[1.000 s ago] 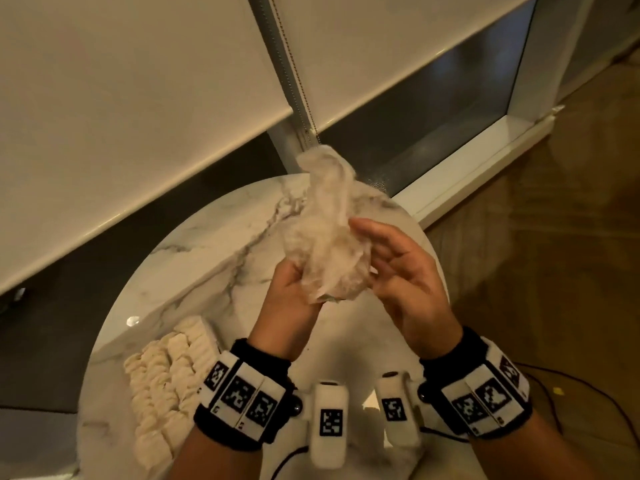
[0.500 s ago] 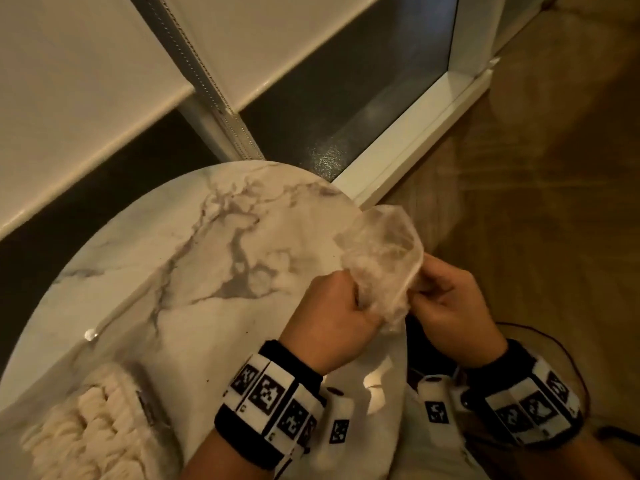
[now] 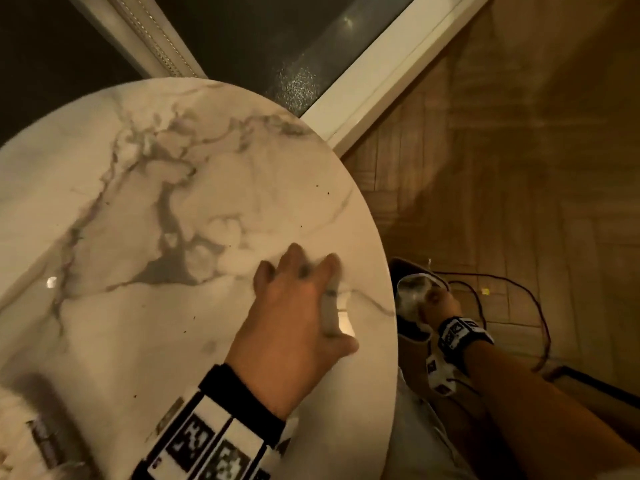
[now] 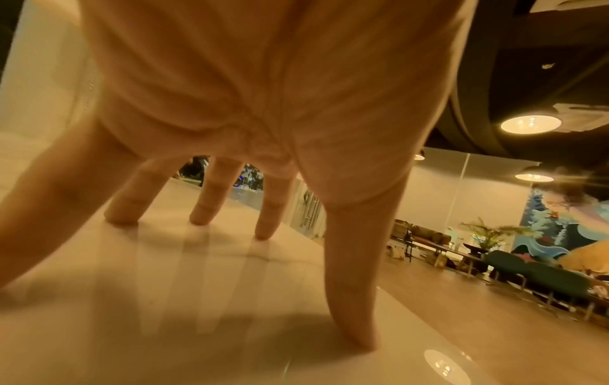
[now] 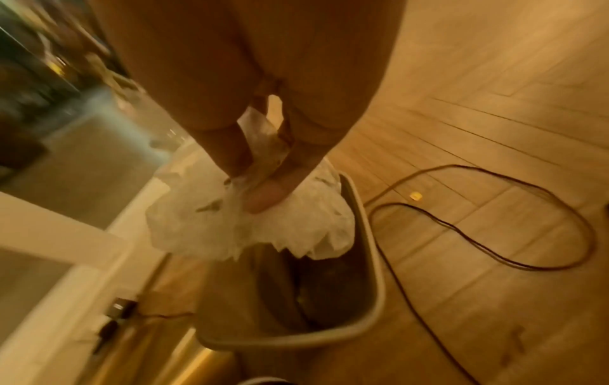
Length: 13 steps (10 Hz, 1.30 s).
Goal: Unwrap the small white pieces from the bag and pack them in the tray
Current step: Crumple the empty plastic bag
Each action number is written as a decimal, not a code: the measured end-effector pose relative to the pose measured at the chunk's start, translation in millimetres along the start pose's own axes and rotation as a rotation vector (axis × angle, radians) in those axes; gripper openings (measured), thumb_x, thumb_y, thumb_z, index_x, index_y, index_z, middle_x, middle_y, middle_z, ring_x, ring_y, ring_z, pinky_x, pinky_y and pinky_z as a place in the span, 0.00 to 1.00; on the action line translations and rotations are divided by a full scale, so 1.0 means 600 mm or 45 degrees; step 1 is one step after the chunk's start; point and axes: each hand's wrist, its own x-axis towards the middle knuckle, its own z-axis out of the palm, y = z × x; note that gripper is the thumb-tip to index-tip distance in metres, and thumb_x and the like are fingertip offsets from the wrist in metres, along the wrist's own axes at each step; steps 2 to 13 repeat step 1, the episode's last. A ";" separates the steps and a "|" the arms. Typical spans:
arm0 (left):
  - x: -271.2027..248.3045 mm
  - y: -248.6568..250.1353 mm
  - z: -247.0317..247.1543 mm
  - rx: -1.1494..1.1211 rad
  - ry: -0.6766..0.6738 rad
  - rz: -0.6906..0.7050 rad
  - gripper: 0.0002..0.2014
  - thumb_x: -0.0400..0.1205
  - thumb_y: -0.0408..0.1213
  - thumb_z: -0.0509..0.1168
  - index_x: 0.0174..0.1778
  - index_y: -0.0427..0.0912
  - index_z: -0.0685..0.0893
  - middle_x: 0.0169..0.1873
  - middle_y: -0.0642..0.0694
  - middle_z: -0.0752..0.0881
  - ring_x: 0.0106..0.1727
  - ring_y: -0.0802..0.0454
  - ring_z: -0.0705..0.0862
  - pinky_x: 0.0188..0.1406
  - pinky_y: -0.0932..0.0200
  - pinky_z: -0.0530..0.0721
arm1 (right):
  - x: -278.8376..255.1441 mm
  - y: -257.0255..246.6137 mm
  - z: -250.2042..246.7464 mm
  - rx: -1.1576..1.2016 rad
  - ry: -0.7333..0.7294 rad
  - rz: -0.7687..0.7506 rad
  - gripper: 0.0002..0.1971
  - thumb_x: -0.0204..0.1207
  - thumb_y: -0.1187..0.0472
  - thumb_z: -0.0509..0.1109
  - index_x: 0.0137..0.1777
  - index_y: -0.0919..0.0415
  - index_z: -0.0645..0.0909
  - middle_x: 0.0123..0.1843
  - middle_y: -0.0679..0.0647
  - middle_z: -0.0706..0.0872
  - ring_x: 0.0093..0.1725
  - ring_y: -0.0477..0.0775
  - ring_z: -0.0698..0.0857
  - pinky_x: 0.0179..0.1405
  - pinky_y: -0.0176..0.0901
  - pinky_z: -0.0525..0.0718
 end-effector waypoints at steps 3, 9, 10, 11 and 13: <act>0.006 0.000 0.000 0.031 0.019 0.008 0.48 0.69 0.67 0.73 0.81 0.69 0.53 0.77 0.54 0.53 0.79 0.44 0.57 0.76 0.55 0.65 | 0.062 0.017 0.038 -0.093 -0.126 0.078 0.17 0.84 0.59 0.66 0.71 0.59 0.80 0.69 0.64 0.83 0.61 0.67 0.83 0.56 0.51 0.83; 0.006 0.000 0.000 0.031 0.019 0.008 0.48 0.69 0.67 0.73 0.81 0.69 0.53 0.77 0.54 0.53 0.79 0.44 0.57 0.76 0.55 0.65 | 0.062 0.017 0.038 -0.093 -0.126 0.078 0.17 0.84 0.59 0.66 0.71 0.59 0.80 0.69 0.64 0.83 0.61 0.67 0.83 0.56 0.51 0.83; 0.006 0.000 0.000 0.031 0.019 0.008 0.48 0.69 0.67 0.73 0.81 0.69 0.53 0.77 0.54 0.53 0.79 0.44 0.57 0.76 0.55 0.65 | 0.062 0.017 0.038 -0.093 -0.126 0.078 0.17 0.84 0.59 0.66 0.71 0.59 0.80 0.69 0.64 0.83 0.61 0.67 0.83 0.56 0.51 0.83; 0.006 0.000 0.000 0.031 0.019 0.008 0.48 0.69 0.67 0.73 0.81 0.69 0.53 0.77 0.54 0.53 0.79 0.44 0.57 0.76 0.55 0.65 | 0.062 0.017 0.038 -0.093 -0.126 0.078 0.17 0.84 0.59 0.66 0.71 0.59 0.80 0.69 0.64 0.83 0.61 0.67 0.83 0.56 0.51 0.83; 0.006 0.000 0.000 0.031 0.019 0.008 0.48 0.69 0.67 0.73 0.81 0.69 0.53 0.77 0.54 0.53 0.79 0.44 0.57 0.76 0.55 0.65 | 0.062 0.017 0.038 -0.093 -0.126 0.078 0.17 0.84 0.59 0.66 0.71 0.59 0.80 0.69 0.64 0.83 0.61 0.67 0.83 0.56 0.51 0.83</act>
